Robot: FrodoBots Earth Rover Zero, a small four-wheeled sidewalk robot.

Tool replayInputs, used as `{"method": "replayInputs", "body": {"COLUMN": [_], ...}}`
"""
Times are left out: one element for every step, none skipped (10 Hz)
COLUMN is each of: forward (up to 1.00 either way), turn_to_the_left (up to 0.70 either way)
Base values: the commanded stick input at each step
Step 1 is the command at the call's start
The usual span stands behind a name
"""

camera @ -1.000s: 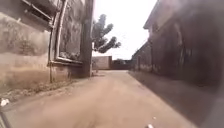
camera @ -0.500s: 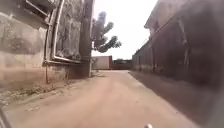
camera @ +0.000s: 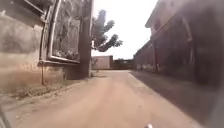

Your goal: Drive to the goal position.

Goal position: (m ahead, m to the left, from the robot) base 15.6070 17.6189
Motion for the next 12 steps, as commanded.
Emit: {"method": "replayInputs", "body": {"forward": [0.6,0.6,0.6,0.6,0.6,0.6,0.6,0.6,0.6,0.6,0.6,0.6], "turn_to_the_left": [0.0,0.0,0.0,0.0,0.0,0.0,0.0,0.0,0.0,0.0,0.0,0.0]}}
